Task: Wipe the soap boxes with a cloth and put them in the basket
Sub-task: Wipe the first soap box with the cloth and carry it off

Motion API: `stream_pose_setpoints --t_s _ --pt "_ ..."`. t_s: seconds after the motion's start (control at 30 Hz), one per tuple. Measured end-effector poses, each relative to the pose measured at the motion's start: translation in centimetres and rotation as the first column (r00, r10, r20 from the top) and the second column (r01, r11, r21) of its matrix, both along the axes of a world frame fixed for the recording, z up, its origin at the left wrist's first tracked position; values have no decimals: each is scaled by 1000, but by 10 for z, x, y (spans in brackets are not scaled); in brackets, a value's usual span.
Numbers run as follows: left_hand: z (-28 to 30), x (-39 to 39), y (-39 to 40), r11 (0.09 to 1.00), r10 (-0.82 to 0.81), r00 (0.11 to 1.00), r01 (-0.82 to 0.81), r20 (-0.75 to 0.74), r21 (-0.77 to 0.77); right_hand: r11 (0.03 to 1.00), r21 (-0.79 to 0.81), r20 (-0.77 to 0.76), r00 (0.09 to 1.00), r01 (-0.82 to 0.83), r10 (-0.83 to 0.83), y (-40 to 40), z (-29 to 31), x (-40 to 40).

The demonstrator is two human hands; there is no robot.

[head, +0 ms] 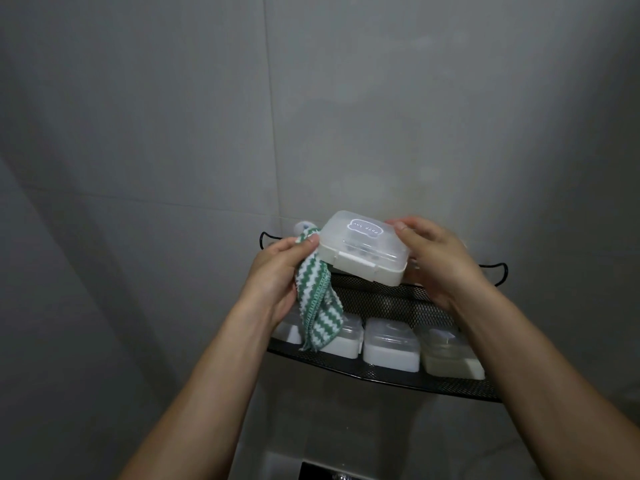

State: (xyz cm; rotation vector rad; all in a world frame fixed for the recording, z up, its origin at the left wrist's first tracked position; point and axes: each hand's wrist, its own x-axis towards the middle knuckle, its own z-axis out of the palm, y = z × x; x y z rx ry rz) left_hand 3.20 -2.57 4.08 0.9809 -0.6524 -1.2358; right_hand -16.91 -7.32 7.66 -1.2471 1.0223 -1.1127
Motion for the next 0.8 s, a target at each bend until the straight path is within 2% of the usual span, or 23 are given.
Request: stream_pose_setpoints --t_s 0.07,0.17,0.3,0.47,0.53,0.6,0.7,0.8 --pt "1 -1 -1 999 44 999 -44 -3 21 999 -29 -56 998 -39 37 1 0 -1" --pt "2 -2 -1 994 106 994 -106 -11 39 986 -105 -276 957 -126 92 0 0 -5" --pt "3 -7 -2 985 169 986 -169 13 34 941 -191 -556 821 -278 130 -1 3 -3" --pt "3 -7 -4 976 218 974 -219 68 14 872 -287 -739 670 -396 61 -3 -3 -3" --pt "4 -5 -5 972 233 969 -234 79 -5 867 -325 -725 689 -379 29 -3 -5 -2" --pt "4 -4 -5 967 253 964 -251 83 -34 884 -312 -648 758 -349 71 -3 -6 -1" --pt "6 -5 -5 960 277 957 -272 90 -59 924 -219 -466 866 -313 183 -5 -8 0" --pt "10 -6 -3 958 284 953 -279 101 -62 953 -132 -322 921 -274 220 -10 -7 0"
